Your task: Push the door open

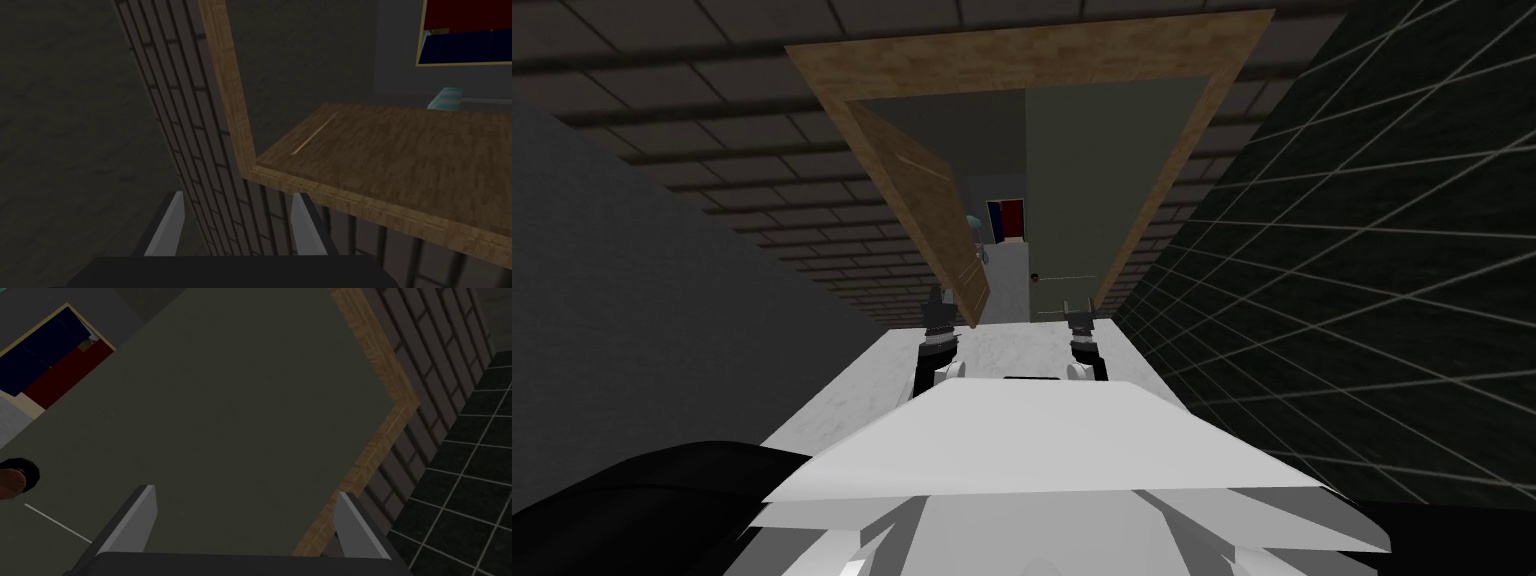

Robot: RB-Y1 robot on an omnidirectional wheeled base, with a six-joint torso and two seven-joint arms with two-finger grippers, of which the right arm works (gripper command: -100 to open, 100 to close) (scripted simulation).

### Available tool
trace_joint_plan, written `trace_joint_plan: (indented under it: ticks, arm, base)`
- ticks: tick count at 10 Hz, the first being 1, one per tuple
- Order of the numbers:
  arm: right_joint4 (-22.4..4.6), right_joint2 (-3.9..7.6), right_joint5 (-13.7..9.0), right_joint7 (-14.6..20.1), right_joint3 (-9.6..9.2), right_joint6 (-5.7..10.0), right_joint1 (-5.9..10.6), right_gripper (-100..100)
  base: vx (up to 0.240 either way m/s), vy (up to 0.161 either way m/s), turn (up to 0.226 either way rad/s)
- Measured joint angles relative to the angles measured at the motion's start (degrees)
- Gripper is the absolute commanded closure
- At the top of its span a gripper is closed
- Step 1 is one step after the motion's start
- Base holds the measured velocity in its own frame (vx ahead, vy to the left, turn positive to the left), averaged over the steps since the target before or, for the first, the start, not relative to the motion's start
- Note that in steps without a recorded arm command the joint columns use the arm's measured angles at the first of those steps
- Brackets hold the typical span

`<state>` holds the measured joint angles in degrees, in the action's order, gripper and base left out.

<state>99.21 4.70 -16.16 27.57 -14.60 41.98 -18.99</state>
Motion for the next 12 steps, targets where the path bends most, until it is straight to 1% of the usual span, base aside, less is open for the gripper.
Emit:
trace_joint_plan:
  ticks: [1, 3, 4, 6, 7, 9, 11, 12]
  arm:
    - [-0.94, -0.08, -0.77, 0.75, -0.63, -0.16, 0.46, -100]
    - [-4.28, -0.15, -2.25, 2.43, -1.97, 0.69, 1.65, -100]
    - [-5.04, 0.2, -3.2, 3.43, -2.37, 0.58, 1.96, -100]
    - [-7.66, 0.17, -4.67, 5.15, -3.78, 1.17, 2.61, -100]
    - [-9.37, 0.08, -5.45, 6.01, -4.37, 1.55, 3.34, -100]
    - [-12.61, 0.29, -7.19, 8.02, -5.27, 2.07, 4.85, -100]
    - [-14.99, 0.22, -8.6, 9.69, -6.78, 2.81, 5.21, -100]
    - [-16.29, 0.28, -9.38, 10.61, -7.36, 3.11, 5.65, -100]
  base:
    - [0.107, 0.004, 0.001]
    - [0.096, -0.001, 0.005]
    - [0.088, 0.018, 0.003]
    - [0.098, 0.008, 0.001]
    - [0.105, 0.009, 0.005]
    - [0.118, 0.008, 0.002]
    - [0.097, 0.002, 0.004]
    - [0.092, 0.017, 0.003]
